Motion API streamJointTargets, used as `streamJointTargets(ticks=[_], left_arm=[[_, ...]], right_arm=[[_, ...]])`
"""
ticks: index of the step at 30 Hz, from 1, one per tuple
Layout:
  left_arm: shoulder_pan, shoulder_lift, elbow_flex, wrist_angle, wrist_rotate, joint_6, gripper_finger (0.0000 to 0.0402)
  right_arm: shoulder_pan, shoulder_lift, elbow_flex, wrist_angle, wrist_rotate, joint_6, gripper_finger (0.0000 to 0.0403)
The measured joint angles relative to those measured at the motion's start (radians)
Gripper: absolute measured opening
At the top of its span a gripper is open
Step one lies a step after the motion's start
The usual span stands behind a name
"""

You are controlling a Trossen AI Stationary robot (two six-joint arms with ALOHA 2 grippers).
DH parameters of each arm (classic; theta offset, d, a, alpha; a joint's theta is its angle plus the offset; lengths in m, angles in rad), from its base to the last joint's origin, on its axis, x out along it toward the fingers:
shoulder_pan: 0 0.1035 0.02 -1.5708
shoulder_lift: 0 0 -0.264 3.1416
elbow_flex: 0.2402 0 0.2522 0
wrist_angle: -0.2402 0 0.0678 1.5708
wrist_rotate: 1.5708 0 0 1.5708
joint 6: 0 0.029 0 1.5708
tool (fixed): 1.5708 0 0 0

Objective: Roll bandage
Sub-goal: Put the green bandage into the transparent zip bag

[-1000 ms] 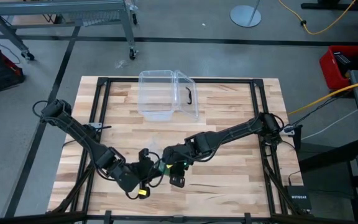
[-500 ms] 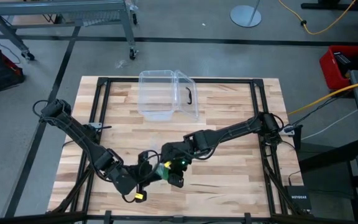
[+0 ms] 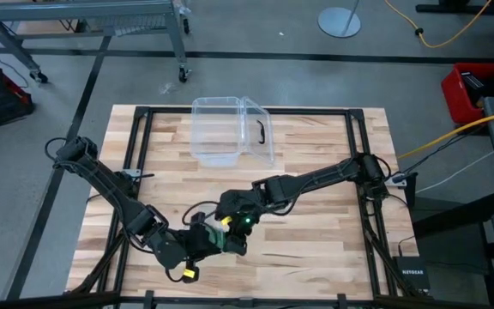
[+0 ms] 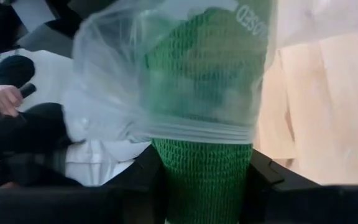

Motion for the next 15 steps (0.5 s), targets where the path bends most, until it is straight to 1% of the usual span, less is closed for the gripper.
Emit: streamJointTargets(ticks=[6, 10, 12, 15], left_arm=[[-0.004, -0.003, 0.001, 0.007, 0.007, -0.006, 0.0000], [-0.004, -0.002, 0.001, 0.010, 0.012, 0.010, 0.0000], [-0.004, -0.001, 0.000, 0.018, 0.016, 0.016, 0.0000], [-0.003, 0.000, 0.000, 0.015, 0.019, 0.013, 0.0000]], right_arm=[[-0.013, 0.000, 0.000, 0.050, -0.084, 0.058, 0.0128], [-0.014, 0.000, 0.000, 0.036, -0.097, 0.063, 0.0131], [-0.014, 0.000, 0.000, 0.033, -0.096, 0.056, 0.0170], [-0.014, -0.001, 0.000, 0.040, -0.095, 0.045, 0.0255]])
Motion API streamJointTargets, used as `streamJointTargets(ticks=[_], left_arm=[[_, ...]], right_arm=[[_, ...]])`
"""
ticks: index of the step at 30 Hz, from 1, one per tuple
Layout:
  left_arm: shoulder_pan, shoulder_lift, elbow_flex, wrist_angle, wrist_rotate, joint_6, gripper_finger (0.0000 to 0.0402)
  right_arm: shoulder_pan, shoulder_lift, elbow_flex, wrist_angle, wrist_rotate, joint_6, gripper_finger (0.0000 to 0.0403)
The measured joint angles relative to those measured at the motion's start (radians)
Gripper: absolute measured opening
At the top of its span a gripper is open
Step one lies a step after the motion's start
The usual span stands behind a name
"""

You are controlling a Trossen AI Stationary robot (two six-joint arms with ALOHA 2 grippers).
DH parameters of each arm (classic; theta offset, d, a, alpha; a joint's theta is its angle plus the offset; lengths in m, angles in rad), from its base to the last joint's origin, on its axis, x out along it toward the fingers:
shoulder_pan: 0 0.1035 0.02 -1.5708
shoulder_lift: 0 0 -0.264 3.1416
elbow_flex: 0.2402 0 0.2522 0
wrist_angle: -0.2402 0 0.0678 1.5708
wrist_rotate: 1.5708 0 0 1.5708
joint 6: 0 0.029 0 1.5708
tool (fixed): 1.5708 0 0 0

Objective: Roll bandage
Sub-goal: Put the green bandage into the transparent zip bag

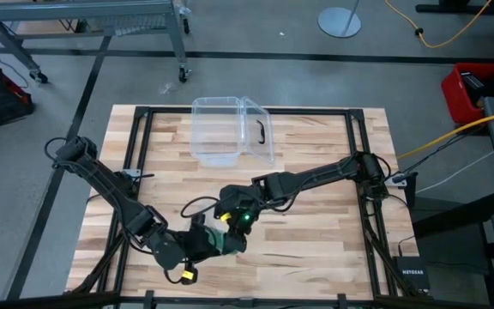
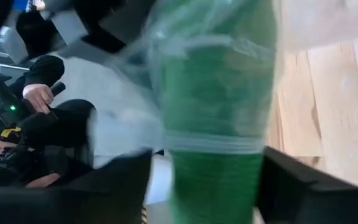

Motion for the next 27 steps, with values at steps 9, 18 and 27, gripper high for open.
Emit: streamJointTargets(ticks=[9, 18, 27], left_arm=[[0.002, 0.002, -0.001, 0.003, 0.002, -0.002, 0.0000], [0.000, 0.001, -0.001, 0.007, -0.013, -0.036, 0.0000], [0.000, -0.007, -0.001, 0.145, -0.034, -0.056, 0.0000]], right_arm=[[-0.017, -0.002, 0.004, 0.063, -0.014, 0.019, 0.0392], [-0.024, -0.002, 0.004, 0.109, -0.089, 0.128, 0.0353], [-0.022, -0.002, 0.003, 0.230, -0.046, 0.373, 0.0339]])
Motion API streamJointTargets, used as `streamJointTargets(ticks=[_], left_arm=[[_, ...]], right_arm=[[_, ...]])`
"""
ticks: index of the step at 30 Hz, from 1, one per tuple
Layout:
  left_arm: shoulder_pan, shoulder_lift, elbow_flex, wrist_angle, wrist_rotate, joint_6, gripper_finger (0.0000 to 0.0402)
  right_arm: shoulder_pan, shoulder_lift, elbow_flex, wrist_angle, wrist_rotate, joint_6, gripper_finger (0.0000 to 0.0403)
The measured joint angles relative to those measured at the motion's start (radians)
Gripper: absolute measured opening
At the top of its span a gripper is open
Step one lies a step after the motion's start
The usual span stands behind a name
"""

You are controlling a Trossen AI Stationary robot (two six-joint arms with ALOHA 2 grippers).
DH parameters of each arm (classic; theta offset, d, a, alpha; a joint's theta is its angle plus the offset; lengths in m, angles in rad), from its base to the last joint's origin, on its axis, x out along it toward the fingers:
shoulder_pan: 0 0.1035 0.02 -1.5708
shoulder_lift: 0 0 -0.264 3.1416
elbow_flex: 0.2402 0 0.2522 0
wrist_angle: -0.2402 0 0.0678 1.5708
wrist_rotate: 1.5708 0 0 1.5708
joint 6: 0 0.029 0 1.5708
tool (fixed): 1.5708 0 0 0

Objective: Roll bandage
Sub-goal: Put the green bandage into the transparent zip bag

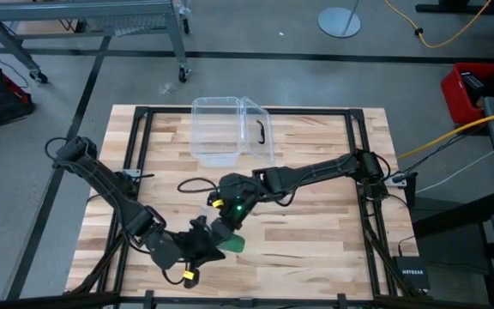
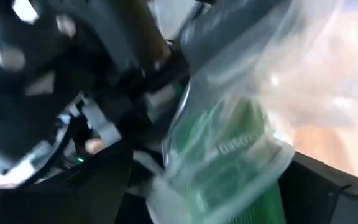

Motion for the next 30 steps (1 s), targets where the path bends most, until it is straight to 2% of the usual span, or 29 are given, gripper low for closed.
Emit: streamJointTargets(ticks=[4, 9, 19, 30], left_arm=[[-0.002, -0.030, 0.002, 0.029, -0.036, 0.000, 0.0000], [-0.003, -0.071, 0.003, 0.040, -0.072, 0.008, 0.0000], [-0.005, -0.080, 0.003, -0.045, -0.108, -0.058, 0.0000], [-0.009, -0.128, 0.002, -0.045, -0.201, -0.072, 0.0000]], right_arm=[[-0.001, 0.000, -0.002, 0.123, -0.001, 0.137, 0.0340], [-0.001, 0.000, -0.002, 0.215, 0.005, 0.219, 0.0340], [-0.003, -0.001, -0.002, 0.229, 0.048, 0.224, 0.0340], [-0.007, -0.024, -0.002, 0.259, 0.182, 0.218, 0.0340]])
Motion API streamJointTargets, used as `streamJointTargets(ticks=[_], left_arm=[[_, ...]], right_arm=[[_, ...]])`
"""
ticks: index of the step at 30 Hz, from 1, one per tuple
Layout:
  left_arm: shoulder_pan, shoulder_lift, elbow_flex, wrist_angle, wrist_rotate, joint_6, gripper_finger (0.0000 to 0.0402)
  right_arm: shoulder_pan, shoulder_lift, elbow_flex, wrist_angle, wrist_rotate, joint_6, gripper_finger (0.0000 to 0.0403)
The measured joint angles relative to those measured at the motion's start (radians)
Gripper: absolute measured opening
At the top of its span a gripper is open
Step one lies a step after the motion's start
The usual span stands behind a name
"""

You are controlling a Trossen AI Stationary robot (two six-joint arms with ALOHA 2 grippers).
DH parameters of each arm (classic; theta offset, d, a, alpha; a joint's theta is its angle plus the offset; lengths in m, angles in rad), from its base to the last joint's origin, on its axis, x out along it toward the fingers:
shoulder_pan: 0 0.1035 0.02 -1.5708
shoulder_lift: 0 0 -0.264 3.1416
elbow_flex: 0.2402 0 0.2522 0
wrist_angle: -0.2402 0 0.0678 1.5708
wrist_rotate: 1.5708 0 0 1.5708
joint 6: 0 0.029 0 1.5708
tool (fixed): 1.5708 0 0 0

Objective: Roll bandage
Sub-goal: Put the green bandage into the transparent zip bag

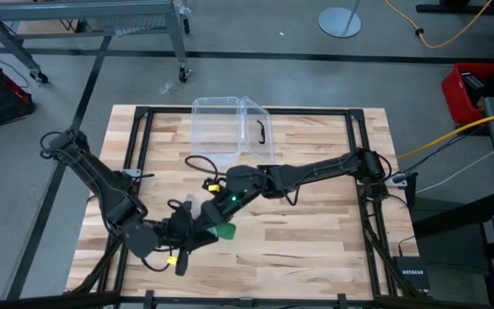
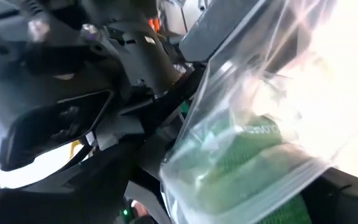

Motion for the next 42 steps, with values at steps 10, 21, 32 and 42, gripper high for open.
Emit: streamJointTargets(ticks=[10, 21, 32, 42], left_arm=[[0.003, -0.041, -0.001, -0.014, -0.049, -0.001, 0.0000], [0.011, -0.058, -0.006, -0.039, -0.152, -0.014, 0.0000], [0.017, -0.058, -0.004, 0.015, -0.192, 0.023, 0.0000], [0.025, -0.059, -0.003, 0.031, -0.224, 0.051, 0.0000]], right_arm=[[-0.048, -0.028, 0.000, 0.033, -0.004, -0.072, 0.0340], [-0.073, -0.122, 0.009, 0.112, -0.034, -0.099, 0.0340], [-0.077, -0.134, 0.004, 0.116, -0.056, -0.146, 0.0340], [-0.077, -0.133, 0.004, 0.120, -0.050, -0.154, 0.0340]])
